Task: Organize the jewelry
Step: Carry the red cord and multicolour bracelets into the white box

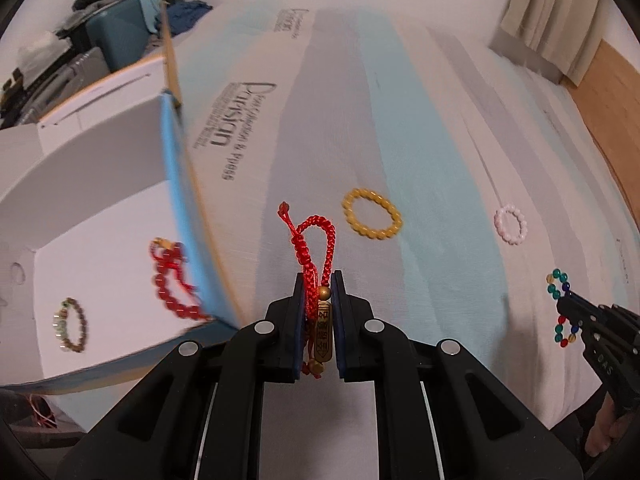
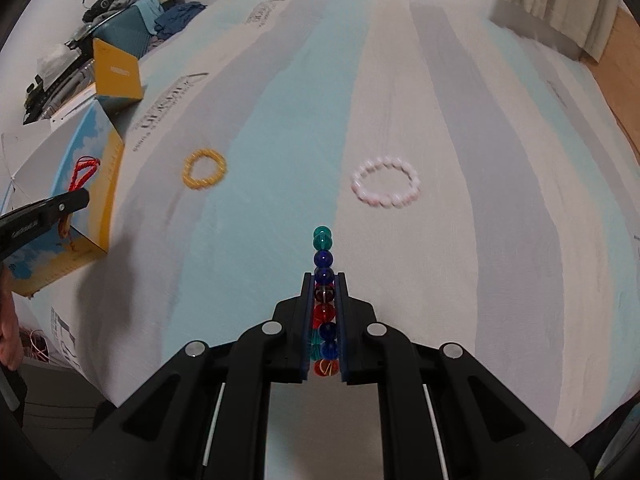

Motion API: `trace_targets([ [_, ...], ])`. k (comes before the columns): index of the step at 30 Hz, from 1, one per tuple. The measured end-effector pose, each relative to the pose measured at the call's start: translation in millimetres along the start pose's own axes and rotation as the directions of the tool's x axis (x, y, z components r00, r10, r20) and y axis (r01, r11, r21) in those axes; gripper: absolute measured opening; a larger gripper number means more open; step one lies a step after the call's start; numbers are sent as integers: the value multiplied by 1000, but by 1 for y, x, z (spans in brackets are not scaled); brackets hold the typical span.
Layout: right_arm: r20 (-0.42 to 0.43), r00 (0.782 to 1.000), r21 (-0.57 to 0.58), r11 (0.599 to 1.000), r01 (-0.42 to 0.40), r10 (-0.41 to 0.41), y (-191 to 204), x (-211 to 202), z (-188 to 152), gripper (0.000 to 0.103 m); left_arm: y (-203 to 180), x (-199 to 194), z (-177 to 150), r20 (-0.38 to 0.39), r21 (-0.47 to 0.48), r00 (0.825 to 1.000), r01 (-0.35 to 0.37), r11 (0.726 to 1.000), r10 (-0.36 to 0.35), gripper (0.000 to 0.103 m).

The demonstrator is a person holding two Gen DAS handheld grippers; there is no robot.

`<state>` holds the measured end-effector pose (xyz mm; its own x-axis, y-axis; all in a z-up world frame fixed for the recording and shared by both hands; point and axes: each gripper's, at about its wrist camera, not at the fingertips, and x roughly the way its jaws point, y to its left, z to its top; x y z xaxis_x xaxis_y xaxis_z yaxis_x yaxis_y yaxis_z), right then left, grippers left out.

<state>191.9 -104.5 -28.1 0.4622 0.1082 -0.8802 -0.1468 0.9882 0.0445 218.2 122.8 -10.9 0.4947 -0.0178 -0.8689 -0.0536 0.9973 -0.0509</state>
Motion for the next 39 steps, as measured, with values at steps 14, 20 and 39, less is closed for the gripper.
trace_targets([
  [14,81,994,-86,994,-64,71,99,-35,59,9,90,-65,5,68,-91,995,-68,993,74,11],
  [20,107,987,-154,983,-103,121,159,-49,73,9,141,-85,-5,70,-152,990,-110,982,122,11],
  [39,-93,967,-317,913,-255,238,355,14,72,9,277,-64,-50,-75,-298,979,-206,932,192,11],
])
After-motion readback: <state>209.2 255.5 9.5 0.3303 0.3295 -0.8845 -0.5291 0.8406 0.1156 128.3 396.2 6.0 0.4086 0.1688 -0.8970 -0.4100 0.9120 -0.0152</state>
